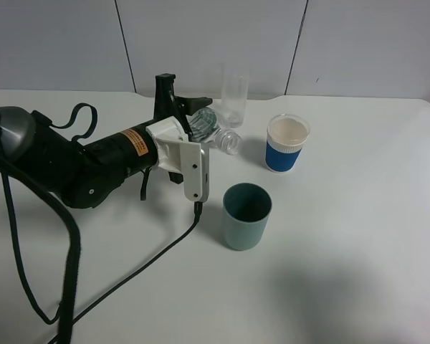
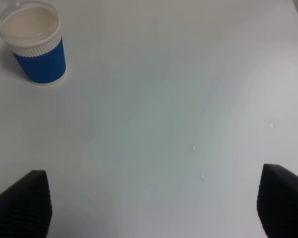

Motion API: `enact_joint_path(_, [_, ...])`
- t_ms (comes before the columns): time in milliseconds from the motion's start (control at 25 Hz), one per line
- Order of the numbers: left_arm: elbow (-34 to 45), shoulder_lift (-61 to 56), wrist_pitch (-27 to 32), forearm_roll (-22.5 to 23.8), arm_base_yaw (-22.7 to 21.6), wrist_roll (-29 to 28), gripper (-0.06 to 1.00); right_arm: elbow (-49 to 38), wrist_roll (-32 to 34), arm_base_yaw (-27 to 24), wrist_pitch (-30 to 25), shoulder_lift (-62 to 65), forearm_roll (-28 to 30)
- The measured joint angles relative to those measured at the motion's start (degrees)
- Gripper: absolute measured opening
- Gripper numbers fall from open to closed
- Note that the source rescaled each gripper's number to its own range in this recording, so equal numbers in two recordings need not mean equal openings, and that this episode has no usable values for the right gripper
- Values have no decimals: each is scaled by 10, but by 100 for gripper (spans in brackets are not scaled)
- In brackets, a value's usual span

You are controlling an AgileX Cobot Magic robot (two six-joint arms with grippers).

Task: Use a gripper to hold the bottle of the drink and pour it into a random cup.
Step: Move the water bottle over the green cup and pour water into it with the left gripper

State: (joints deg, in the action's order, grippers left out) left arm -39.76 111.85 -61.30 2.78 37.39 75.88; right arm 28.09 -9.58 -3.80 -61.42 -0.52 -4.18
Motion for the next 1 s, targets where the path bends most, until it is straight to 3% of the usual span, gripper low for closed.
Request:
enact_joint_path(680, [14, 0, -12, -1, 14, 1, 2, 0, 0, 0, 0, 0, 0])
enact_joint_path(1000, [14, 0, -12, -24, 14, 58, 2, 0, 0, 0, 0, 0, 0])
